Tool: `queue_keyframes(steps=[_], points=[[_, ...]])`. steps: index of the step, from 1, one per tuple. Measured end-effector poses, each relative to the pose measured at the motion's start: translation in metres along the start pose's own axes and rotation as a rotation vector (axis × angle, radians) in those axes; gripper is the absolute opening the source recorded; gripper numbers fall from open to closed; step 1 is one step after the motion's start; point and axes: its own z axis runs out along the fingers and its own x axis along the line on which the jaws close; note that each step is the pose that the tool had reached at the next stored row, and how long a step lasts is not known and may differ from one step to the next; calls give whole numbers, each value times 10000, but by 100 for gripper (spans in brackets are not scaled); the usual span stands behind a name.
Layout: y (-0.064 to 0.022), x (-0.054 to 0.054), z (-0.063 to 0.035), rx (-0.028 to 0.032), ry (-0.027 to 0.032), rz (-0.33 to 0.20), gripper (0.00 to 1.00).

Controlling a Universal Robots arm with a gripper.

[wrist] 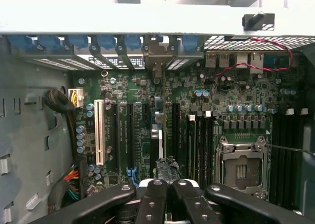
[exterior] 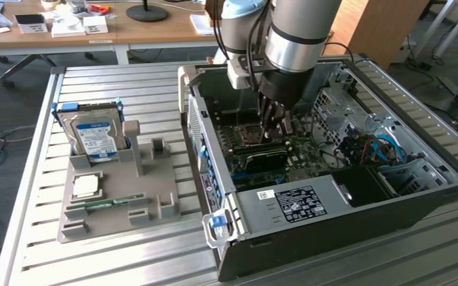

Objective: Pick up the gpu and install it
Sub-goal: 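Press down on the gpu until it lock into place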

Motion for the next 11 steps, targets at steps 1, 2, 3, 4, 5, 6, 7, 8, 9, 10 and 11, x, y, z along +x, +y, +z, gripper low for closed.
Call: queue_keyframes(steps=[1, 2, 3, 4, 5, 6, 7, 8, 9, 10, 11], points=[[1, -7, 1, 1, -3, 2, 11], [1, -15, 2, 0, -5, 2, 11], [0, -20, 3, -2, -8, 0, 11], [0, -22, 8, 0, -15, -2, 11], [0, -23, 17, 0, -16, -2, 11], [0, -23, 30, -1, -16, -2, 11], [1, -22, 43, 0, -15, -1, 11], [2, -22, 60, -2, -14, 0, 11], [2, -21, 78, -2, -14, -1, 11], [2, -20, 96, -1, -15, -1, 11], [2, -20, 114, -1, -15, 0, 11]])
